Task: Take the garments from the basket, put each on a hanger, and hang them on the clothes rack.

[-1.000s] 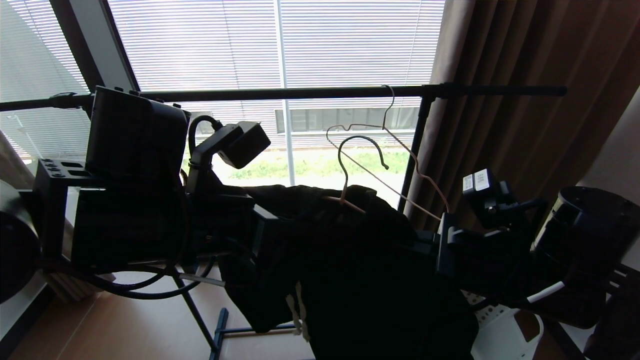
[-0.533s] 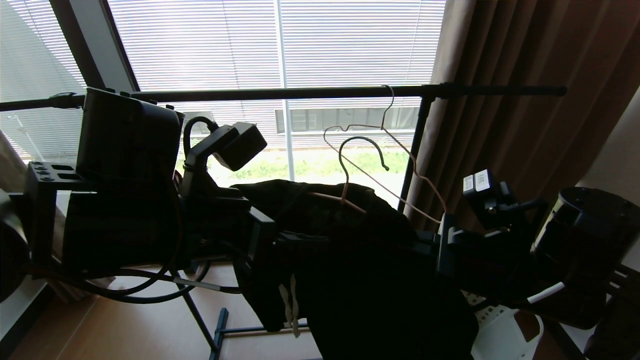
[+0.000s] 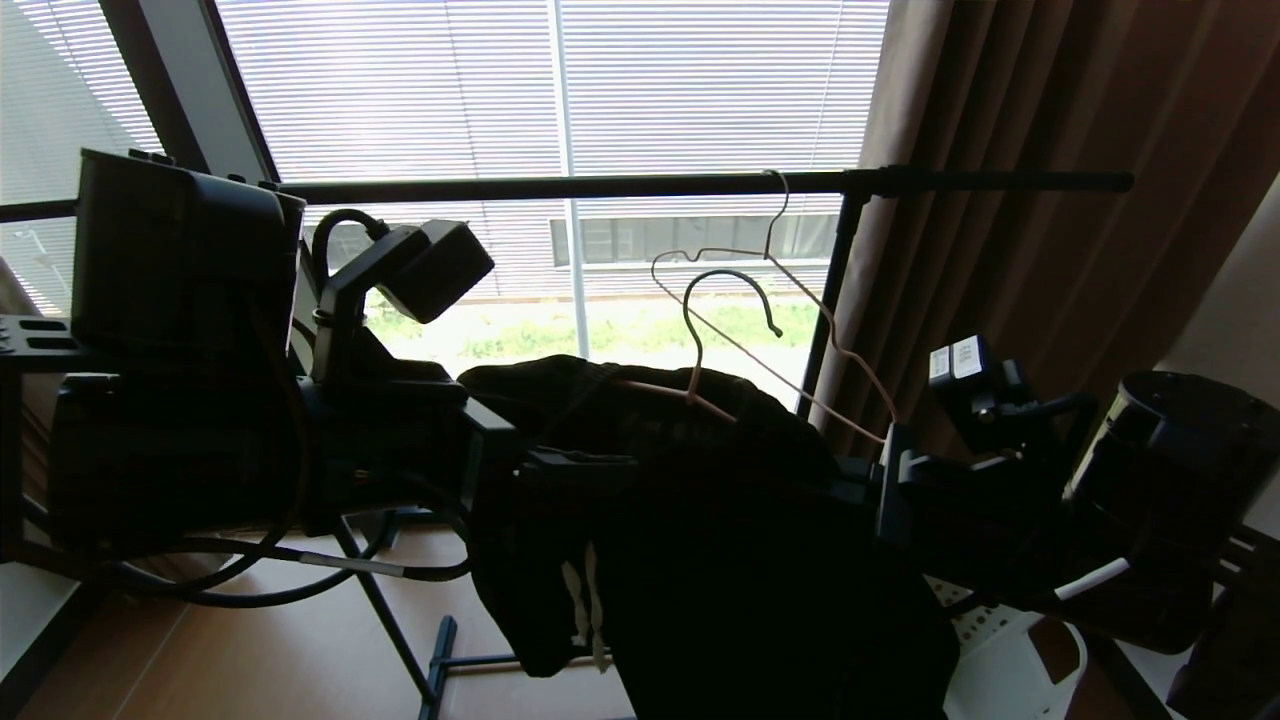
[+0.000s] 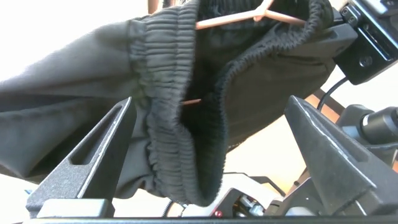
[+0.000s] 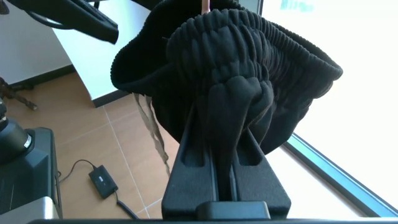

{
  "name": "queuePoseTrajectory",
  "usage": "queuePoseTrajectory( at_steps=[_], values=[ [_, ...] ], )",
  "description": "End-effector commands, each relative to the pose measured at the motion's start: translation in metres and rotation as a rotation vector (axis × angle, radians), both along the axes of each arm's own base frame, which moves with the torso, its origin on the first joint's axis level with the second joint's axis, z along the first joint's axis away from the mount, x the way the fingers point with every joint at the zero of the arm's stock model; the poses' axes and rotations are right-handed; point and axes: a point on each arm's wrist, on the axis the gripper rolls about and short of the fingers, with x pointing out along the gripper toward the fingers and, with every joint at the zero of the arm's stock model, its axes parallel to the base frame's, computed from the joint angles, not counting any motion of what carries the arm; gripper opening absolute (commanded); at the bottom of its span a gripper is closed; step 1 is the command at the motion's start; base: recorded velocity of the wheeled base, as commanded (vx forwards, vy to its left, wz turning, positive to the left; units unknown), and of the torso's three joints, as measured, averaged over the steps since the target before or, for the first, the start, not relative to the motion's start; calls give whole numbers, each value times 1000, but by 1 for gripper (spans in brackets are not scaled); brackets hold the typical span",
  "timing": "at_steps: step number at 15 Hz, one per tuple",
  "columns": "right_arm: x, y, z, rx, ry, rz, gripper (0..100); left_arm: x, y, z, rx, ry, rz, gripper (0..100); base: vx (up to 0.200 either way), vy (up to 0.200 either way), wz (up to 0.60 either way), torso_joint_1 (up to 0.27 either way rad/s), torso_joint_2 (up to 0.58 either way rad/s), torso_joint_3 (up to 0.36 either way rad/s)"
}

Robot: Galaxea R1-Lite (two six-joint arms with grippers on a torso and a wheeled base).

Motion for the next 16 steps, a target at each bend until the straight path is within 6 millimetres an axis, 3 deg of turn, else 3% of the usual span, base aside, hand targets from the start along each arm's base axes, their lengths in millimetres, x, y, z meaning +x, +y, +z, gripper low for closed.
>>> queuePoseTrajectory(
  at_steps=[1,12,16],
  values=[
    [0,0,0,-1,0,0,0,-1,2,3,-6,-8,4,100,0,0,0,0,0,0],
    [6,-14,-3,-1,15,71,0,-12,18,18,-40,-58,29,100,0,0,0,0,0,0],
    [13,-31,-2,7,20,119,0,-7,36,16,57,-140,43,100,0,0,0,0,0,0]
  ],
)
